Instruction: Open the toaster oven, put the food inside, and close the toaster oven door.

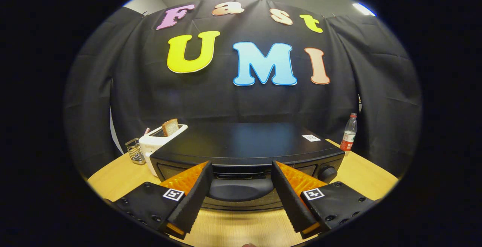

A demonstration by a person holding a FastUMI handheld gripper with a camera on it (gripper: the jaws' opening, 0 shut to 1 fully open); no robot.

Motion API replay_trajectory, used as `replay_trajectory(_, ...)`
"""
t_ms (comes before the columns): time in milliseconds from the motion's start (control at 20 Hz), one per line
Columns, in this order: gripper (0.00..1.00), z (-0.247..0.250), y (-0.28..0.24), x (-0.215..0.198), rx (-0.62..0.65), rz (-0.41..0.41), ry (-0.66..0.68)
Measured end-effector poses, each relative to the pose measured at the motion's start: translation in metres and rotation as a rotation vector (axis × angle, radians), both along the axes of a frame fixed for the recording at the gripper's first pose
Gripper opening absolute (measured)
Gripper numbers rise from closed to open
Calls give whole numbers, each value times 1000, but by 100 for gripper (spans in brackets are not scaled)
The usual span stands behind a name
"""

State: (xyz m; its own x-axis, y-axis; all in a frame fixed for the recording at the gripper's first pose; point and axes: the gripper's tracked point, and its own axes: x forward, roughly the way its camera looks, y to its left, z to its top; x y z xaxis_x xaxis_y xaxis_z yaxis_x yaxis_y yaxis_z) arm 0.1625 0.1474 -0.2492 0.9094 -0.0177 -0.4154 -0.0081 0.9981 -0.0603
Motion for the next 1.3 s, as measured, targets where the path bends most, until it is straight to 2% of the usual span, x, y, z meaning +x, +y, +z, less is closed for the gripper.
replay_trajectory(550, 99, -9, 0, -53, 4, 60, 57)
replay_trajectory(1300, 98, -40, -2, -115, -28, 88, 169)
